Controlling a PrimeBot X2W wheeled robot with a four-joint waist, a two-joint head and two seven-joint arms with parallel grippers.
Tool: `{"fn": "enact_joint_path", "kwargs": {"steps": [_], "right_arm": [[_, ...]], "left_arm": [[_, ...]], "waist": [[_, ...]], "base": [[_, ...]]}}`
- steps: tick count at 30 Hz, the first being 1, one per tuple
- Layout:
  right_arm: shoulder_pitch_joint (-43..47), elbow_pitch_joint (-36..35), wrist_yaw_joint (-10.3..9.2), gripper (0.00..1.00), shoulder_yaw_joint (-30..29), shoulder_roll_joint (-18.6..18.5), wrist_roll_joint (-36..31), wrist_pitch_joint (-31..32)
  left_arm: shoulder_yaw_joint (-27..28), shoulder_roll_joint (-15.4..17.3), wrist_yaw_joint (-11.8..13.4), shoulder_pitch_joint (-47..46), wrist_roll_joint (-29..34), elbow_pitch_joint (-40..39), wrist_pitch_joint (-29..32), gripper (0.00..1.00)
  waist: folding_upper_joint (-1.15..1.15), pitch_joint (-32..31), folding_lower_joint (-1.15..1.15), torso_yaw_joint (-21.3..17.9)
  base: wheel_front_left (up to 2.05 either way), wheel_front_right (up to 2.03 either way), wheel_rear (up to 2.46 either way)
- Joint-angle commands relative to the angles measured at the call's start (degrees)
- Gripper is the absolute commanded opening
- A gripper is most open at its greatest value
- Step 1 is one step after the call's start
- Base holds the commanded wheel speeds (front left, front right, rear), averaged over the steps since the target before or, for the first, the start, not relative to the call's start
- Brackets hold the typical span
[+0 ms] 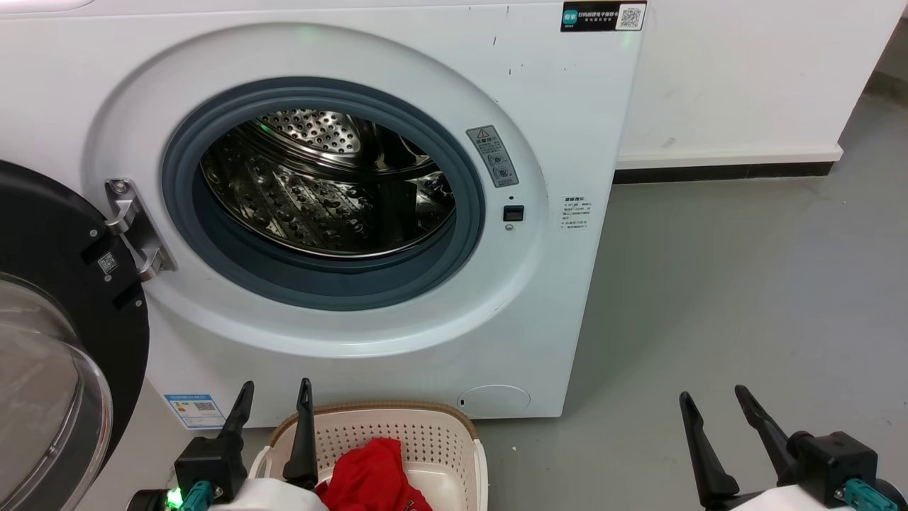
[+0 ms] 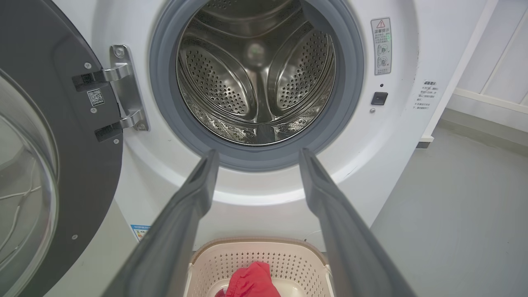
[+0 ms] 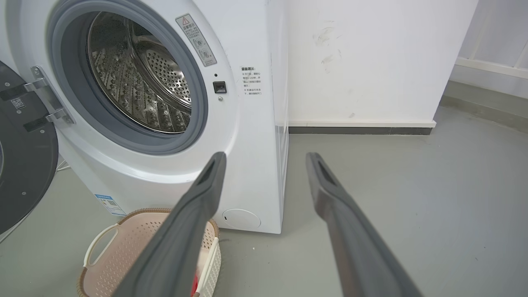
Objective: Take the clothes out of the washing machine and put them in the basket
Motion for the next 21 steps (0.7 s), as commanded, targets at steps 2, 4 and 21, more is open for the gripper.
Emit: {"fn": "enact_joint_path", "kwargs": {"steps": [2,4,21], "right_arm": [[-0.42,0.1,-0.04,1.0,0.01,0.12,-0.36,-0.25],[-0.47,0.04,-0.04,1.0,0.0,0.12,-0.48,-0.23],[-2.55,4.21,0.0,0.0,-0.08,-0.9,14.54,-0.3]], "left_arm": [[-0.05,0.34,0.28,0.35,-0.34,-0.01,0.02,1.0],[-0.12,0.39,0.41,0.3,-0.41,-0.02,0.09,1.0],[1.53,-0.44,-1.31,-1.84,-13.34,3.19,2.41,0.0]], "waist": [[0.0,0.08,0.0,-0.01],[0.0,0.14,0.0,-0.01],[0.0,0.64,0.0,0.1]], "base": [[0.0,0.0,0.0],[0.0,0.0,0.0],[0.0,0.0,0.0]]}}
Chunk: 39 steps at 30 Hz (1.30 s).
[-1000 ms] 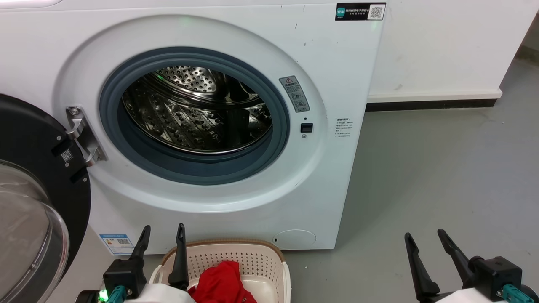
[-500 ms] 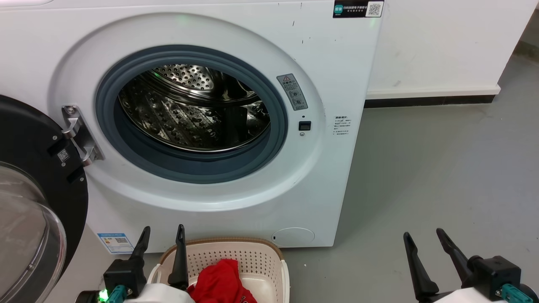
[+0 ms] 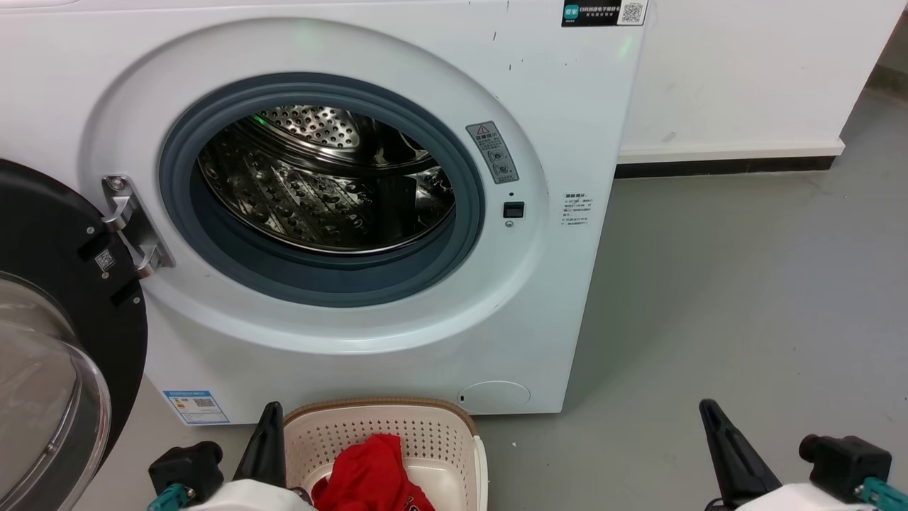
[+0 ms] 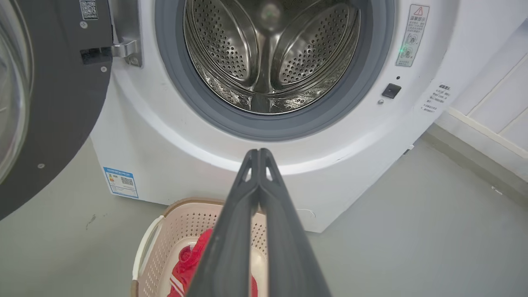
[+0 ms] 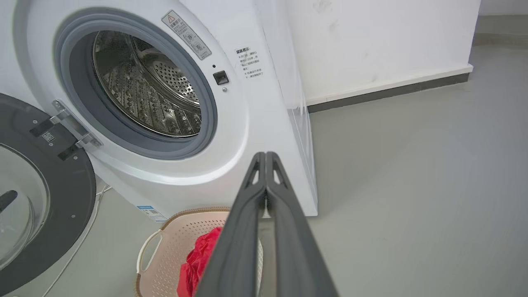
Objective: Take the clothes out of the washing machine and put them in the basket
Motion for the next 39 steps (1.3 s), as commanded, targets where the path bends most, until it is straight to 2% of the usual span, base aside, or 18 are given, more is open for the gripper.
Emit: {"fn": "enact_joint_path", "kwargs": {"steps": [1,14,15,39], "right_arm": [[-2.04,-0.33,0.0,0.0,-0.21,-0.47,2.66,-0.31],[-4.93,2.96,-0.01,0.0,-0.68,-1.11,16.05,-0.34],[-5.5,3.59,-0.01,0.0,-0.81,-1.2,18.83,-0.31],[-9.43,8.18,-0.01,0.0,-2.12,-1.62,37.22,0.22]], "left_arm": [[0.5,0.01,-0.49,-1.94,-2.24,-0.55,0.33,0.0],[2.13,-0.34,-2.0,-3.77,-14.61,0.95,2.27,0.0],[2.51,-0.42,-2.35,-4.12,-17.22,1.31,2.7,0.0],[4.96,-0.87,-4.51,-6.86,-34.64,3.6,5.59,0.0]], "waist": [[0.0,0.04,0.0,0.0],[0.0,0.43,0.0,0.01],[0.0,0.53,0.0,0.02],[0.0,1.24,0.0,0.04]], "base": [[0.0,0.0,0.0],[0.0,0.0,0.0],[0.0,0.0,0.0],[0.0,0.0,0.0]]}}
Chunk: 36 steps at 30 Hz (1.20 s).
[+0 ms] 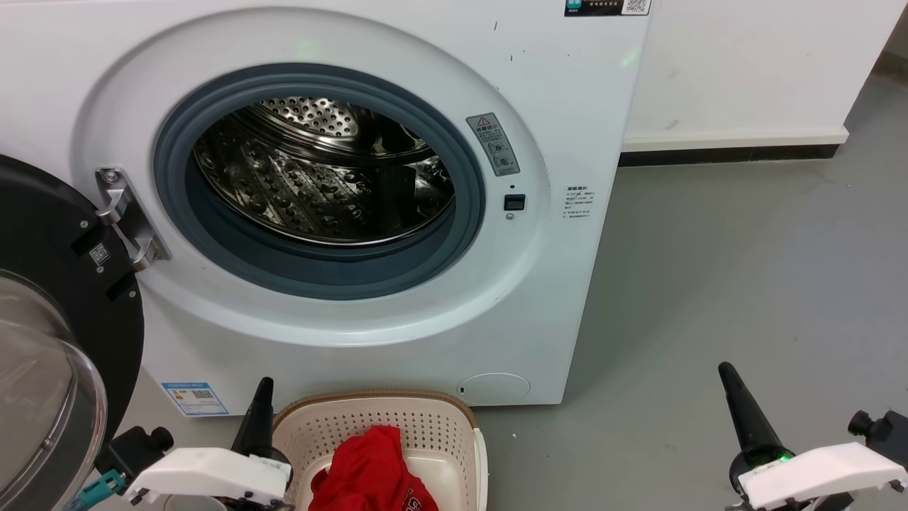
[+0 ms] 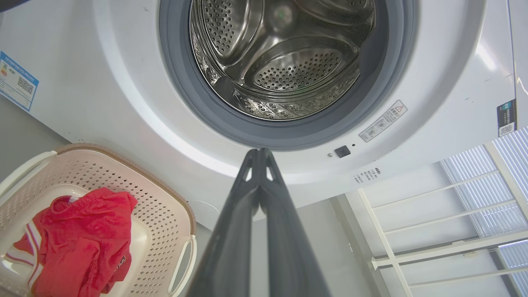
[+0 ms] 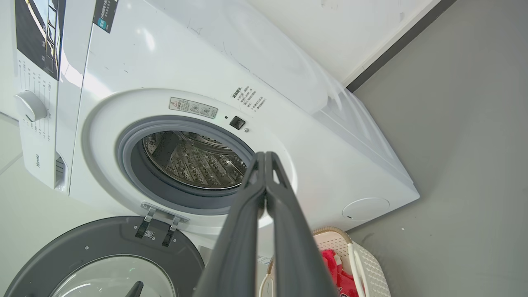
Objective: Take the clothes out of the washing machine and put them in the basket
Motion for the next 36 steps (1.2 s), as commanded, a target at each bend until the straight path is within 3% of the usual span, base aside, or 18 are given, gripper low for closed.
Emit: {"fn": "enact_joint_path", "kwargs": {"steps": [1,36], "right_arm": [[-1.87,-0.13,0.0,0.0,-0.3,-0.33,1.27,0.16],[-6.37,5.23,-0.01,0.0,-2.5,-0.22,21.75,1.29]], "left_arm": [[0.39,0.13,-0.33,-1.67,-1.15,-0.34,0.26,0.0],[3.23,-0.46,-2.77,-4.73,-21.11,2.37,3.56,0.0]], "waist": [[0.0,0.02,0.0,0.0],[0.0,1.1,-0.01,0.04]], "base": [[0.0,0.0,0.0],[0.0,0.0,0.0]]}}
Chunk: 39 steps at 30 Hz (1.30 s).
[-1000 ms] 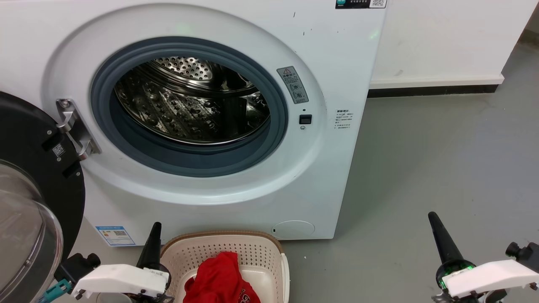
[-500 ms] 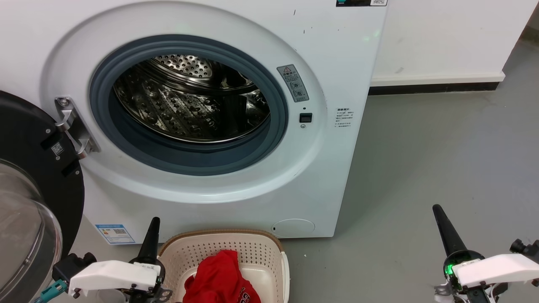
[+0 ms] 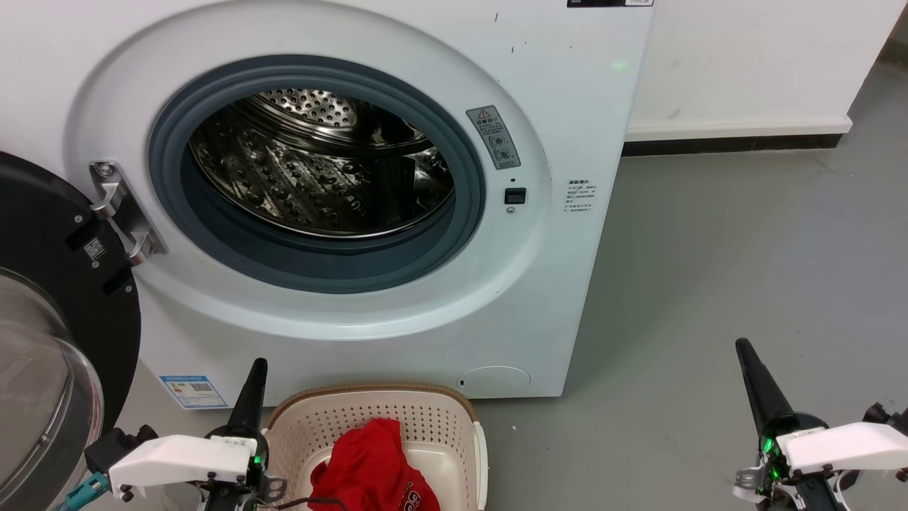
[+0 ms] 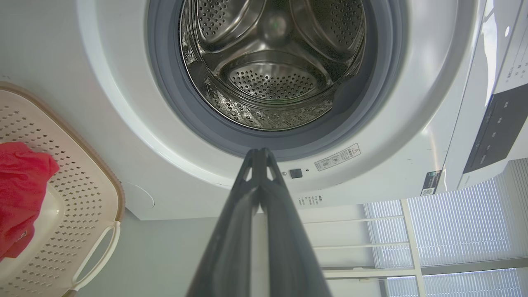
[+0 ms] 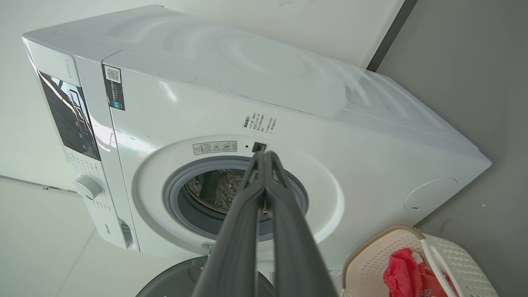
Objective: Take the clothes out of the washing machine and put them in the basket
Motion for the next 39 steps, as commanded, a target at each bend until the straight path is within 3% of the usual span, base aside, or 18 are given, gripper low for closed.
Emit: {"fn": "enact_joint_path", "kwargs": {"steps": [1,23,39], "right_arm": [[-1.63,0.13,-0.01,0.0,-0.25,-0.11,1.22,0.15],[-3.79,2.99,-0.01,0.0,-1.73,0.22,11.84,1.04],[-4.73,4.27,-0.02,0.0,-2.44,0.47,16.19,1.51]], "left_arm": [[0.37,0.04,-0.28,-1.54,-1.1,-0.16,0.21,0.0],[1.82,-0.31,-1.69,-2.96,-11.71,1.39,1.95,0.0],[2.49,-0.48,-2.2,-3.41,-16.18,1.97,2.78,0.0]], "waist": [[0.0,0.03,0.0,0.0],[0.0,0.77,0.0,0.03],[0.0,1.15,0.0,0.04]], "base": [[0.0,0.0,0.0],[0.0,0.0,0.0],[0.0,0.0,0.0]]}}
